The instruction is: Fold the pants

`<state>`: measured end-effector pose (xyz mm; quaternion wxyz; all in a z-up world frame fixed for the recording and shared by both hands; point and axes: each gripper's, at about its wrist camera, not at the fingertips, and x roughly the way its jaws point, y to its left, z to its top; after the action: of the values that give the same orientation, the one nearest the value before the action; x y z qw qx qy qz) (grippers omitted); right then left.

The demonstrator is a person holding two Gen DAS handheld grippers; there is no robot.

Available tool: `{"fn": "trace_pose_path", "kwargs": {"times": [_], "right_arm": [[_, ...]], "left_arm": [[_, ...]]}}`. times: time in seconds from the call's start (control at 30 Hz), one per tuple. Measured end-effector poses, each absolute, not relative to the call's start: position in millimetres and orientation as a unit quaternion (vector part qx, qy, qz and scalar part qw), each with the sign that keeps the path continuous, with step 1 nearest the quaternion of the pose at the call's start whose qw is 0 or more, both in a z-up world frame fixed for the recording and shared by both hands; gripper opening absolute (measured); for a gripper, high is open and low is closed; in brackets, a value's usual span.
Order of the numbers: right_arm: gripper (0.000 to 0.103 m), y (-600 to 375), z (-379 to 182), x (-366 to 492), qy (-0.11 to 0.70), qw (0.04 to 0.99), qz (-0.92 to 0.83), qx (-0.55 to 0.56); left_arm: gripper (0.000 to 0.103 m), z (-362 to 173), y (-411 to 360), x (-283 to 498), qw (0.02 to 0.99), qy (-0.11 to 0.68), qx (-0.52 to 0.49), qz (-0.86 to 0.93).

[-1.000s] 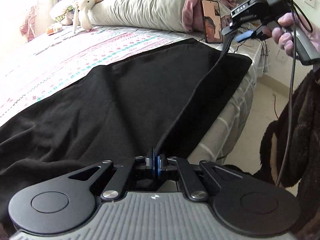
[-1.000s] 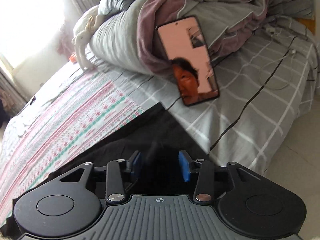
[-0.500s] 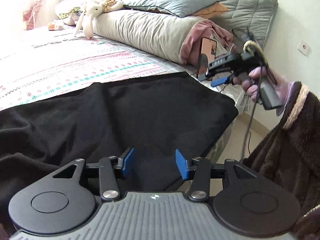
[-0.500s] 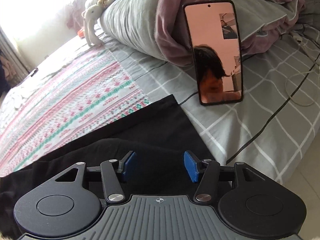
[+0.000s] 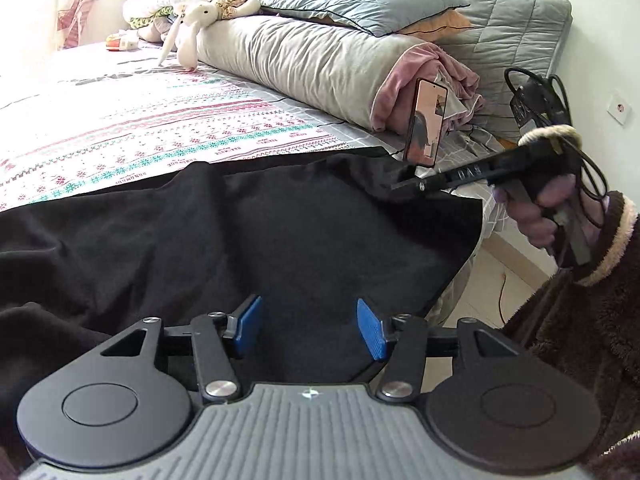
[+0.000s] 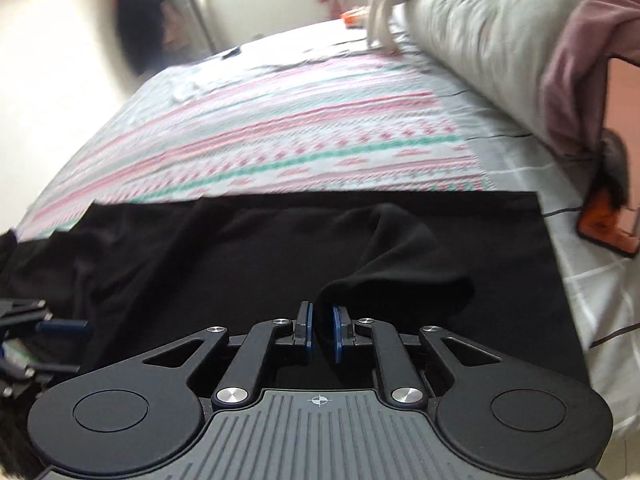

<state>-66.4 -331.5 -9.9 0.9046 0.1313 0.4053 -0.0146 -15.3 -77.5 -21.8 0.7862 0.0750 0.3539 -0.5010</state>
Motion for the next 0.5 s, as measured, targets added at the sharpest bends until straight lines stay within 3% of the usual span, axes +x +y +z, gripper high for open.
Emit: {"fn": "trace_pose_path", "kwargs": {"times": [0.1,0.2,0.23,0.27,0.5], "right_arm": [[0.022,-325,-11,-70,0.418,0.898,0.008,0.139],[0.046,-335,0,-82,0.382,0.908,-0.01,0.173],[0.059,-340,4,-86,0.368,0.911,-0.019,0.187],[0.064,-345,8,-89,0.355,0.914,-0.029,0.196],[0.064,-323,9,-82,0.346,0.927,-0.025,0.145]], "left_arm": [[0.071,-24,-80,-18,0.786,0.353,0.086,-0.501],[0.071,-26,-83,-19,0.785,0.352,0.097,-0.5],[0.071,-27,-83,-20,0.785,0.351,0.099,-0.5],[0.071,-28,-83,-20,0.785,0.352,0.101,-0.5],[0.071,-32,-89,-17,0.785,0.358,0.104,-0.495]]}}
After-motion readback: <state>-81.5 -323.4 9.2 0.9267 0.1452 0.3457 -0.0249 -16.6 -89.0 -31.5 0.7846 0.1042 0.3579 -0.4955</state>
